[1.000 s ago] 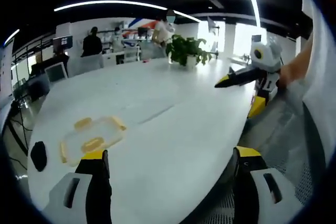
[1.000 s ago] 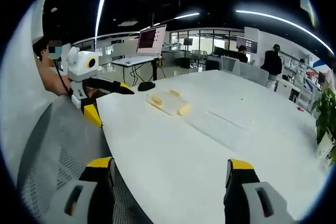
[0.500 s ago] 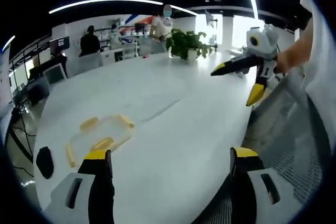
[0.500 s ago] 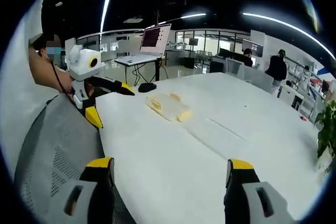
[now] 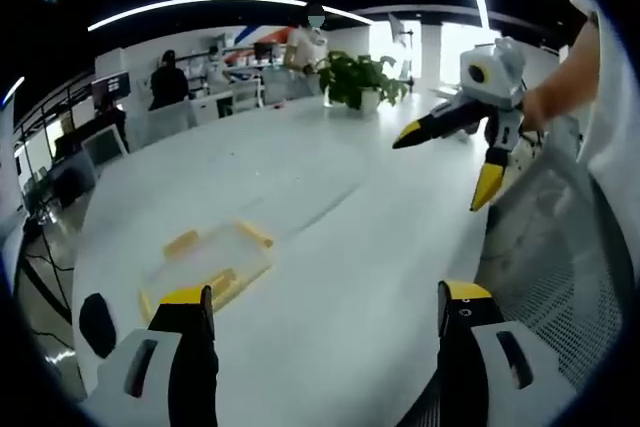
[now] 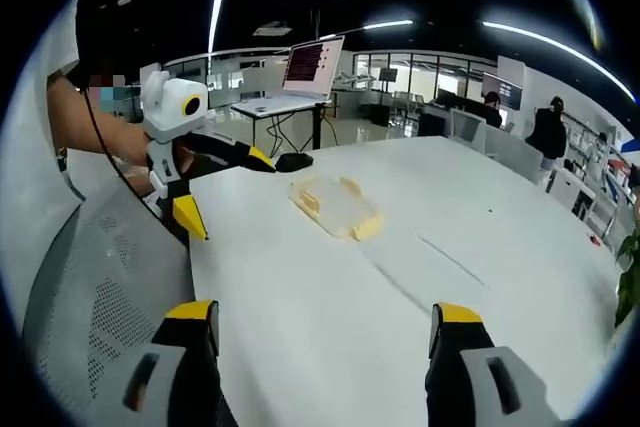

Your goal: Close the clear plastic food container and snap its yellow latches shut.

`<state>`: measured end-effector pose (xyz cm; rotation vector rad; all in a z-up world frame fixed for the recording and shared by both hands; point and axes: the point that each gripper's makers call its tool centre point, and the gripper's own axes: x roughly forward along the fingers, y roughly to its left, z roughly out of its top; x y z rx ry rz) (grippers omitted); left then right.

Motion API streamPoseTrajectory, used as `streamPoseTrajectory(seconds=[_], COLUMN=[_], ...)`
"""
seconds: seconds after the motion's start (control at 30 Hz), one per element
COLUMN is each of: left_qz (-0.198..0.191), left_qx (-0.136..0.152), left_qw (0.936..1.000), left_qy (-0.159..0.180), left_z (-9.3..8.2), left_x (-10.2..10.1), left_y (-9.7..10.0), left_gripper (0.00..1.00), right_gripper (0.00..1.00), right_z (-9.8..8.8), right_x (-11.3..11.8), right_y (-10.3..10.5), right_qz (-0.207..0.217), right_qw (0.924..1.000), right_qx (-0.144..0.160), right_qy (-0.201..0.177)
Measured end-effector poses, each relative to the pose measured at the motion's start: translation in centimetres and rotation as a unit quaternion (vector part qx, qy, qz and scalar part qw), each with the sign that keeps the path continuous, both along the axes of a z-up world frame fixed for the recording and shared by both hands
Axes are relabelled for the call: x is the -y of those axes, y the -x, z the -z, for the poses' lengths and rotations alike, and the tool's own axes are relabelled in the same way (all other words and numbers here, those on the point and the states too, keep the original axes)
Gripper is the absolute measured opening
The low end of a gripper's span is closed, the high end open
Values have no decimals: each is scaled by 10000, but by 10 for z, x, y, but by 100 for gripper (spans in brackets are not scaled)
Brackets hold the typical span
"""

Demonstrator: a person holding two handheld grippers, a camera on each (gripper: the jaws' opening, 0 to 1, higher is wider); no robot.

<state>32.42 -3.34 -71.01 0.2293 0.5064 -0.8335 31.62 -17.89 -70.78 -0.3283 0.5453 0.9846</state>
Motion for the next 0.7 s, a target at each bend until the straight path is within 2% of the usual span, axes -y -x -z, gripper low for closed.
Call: streamPoseTrajectory(seconds=[0.37,0.47,0.57,0.7], left_qz=[5,-32,51,39], left_qx=[90,17,19,-6], left_qw=[9996,9998,9993,9993], left_qy=[-251,-180,-370,-380], left_z=[1,1,5,5], left_x=[-22,-25,-30,-38], left_y=[-23,-25,-27,-33], left_gripper=[90,90,89,89], right_gripper=[85,85,84,84], right_z=[-1,-4,-5,-5], right_x=[-14,-18,-22,-29], right_y=[-24,-33,-41,-48], right_qz=[-284,-410,-505,-651], right_qw=[9995,9990,9985,9974], right_qx=[-24,12,42,49], right_qy=[103,164,216,290])
